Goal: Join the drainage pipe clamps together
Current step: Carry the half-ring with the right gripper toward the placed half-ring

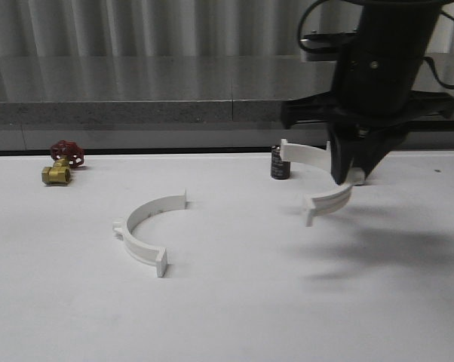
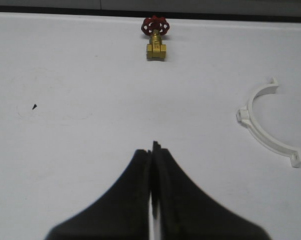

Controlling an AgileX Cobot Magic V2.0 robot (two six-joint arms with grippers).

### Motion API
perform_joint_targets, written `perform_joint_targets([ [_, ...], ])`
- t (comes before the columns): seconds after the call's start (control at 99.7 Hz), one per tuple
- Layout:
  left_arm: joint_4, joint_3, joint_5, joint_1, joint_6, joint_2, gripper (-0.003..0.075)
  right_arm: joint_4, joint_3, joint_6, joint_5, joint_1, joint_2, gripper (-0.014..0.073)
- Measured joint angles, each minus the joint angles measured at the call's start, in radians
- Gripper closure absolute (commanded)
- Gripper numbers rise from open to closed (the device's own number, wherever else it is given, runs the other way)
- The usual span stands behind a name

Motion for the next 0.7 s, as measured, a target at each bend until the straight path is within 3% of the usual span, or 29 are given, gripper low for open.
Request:
perform_joint_targets([
  [0.191, 0.000, 0.000, 0.000, 0.000, 0.000, 0.000, 0.0741, -0.045, -0.074, 0.130, 0.006, 0.095, 0.069, 0.0551],
  [0.702, 0.000, 0.000, 0.000, 0.000, 0.000, 0.000, 0.0741, -0.051, -0.278, 0.209, 0.054, 0.197, 0.297, 0.0551],
])
